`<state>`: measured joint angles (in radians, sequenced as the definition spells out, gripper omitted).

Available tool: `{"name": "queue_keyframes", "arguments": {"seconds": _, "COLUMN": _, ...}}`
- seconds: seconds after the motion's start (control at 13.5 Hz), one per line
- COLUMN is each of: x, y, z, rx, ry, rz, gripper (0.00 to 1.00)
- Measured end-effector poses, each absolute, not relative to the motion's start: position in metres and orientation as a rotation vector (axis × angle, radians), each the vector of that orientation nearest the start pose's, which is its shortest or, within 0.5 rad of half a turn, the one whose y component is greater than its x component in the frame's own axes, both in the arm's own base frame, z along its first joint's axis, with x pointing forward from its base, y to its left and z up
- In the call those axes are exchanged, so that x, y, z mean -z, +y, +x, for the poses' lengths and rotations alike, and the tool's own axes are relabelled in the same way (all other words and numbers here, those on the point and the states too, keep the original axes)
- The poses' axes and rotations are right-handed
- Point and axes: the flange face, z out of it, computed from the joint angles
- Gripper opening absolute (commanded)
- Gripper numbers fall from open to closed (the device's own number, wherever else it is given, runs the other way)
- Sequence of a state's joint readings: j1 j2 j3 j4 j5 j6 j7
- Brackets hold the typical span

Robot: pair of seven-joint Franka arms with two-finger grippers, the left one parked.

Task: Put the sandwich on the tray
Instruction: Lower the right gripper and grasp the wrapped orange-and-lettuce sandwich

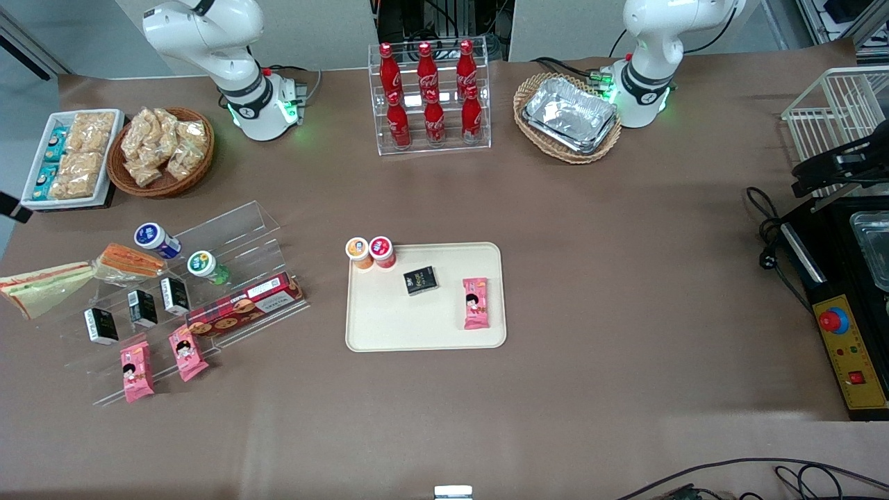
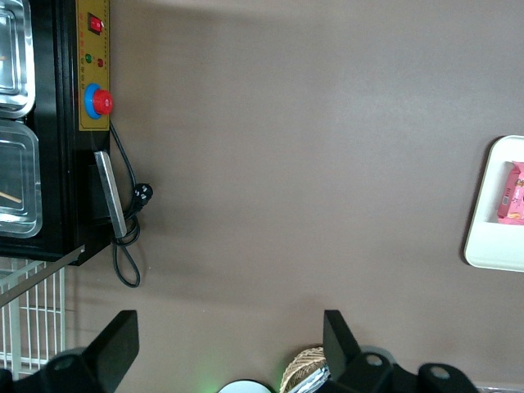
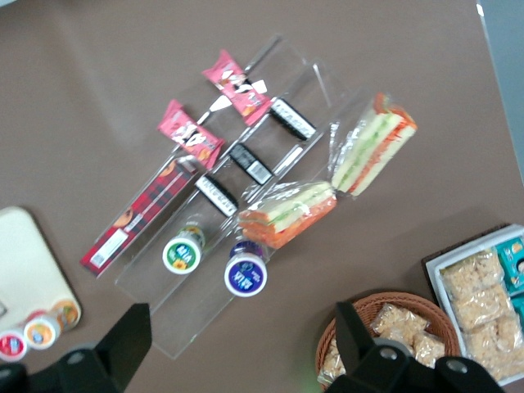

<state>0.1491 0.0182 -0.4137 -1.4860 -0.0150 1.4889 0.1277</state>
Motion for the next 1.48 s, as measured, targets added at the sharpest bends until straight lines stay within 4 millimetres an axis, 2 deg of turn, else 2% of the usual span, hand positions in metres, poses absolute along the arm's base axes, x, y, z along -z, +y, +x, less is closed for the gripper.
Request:
{"name": "queue_keyframes", "arguments": {"seconds": 0.3, "x": -0.617, "y": -0.174, "z": 0.546, "rx": -0.053, "ry": 0.976, "rz": -3.036, "gripper": 1.0}}
{"name": "queue_keyframes", "arguments": {"seconds": 0.52, "x": -0.586, "y": -0.205, "z": 0.557, "rx": -0.077, "ry": 1.146, "rz": -3.001, "gripper": 1.0}}
{"name": "queue_keyframes", "arguments": {"seconds": 0.81, "x": -0.545, "y": -0.248, "z": 0.561, "rx": -0.119, "ry": 1.259, "rz": -2.97, "gripper": 1.0}}
{"name": "queue_keyframes", "arguments": {"seconds": 1.03, "x": -0.514, "y": -0.272, "z": 0.562, "rx": -0.145, "ry": 1.306, "rz": -2.909, "gripper": 1.0}}
{"name": "queue_keyframes", "arguments": {"seconds": 1.48, "x": -0.45, "y": -0.314, "z": 0.569, "rx": -0.089, "ry": 1.345, "rz": -2.926, "gripper": 1.0}}
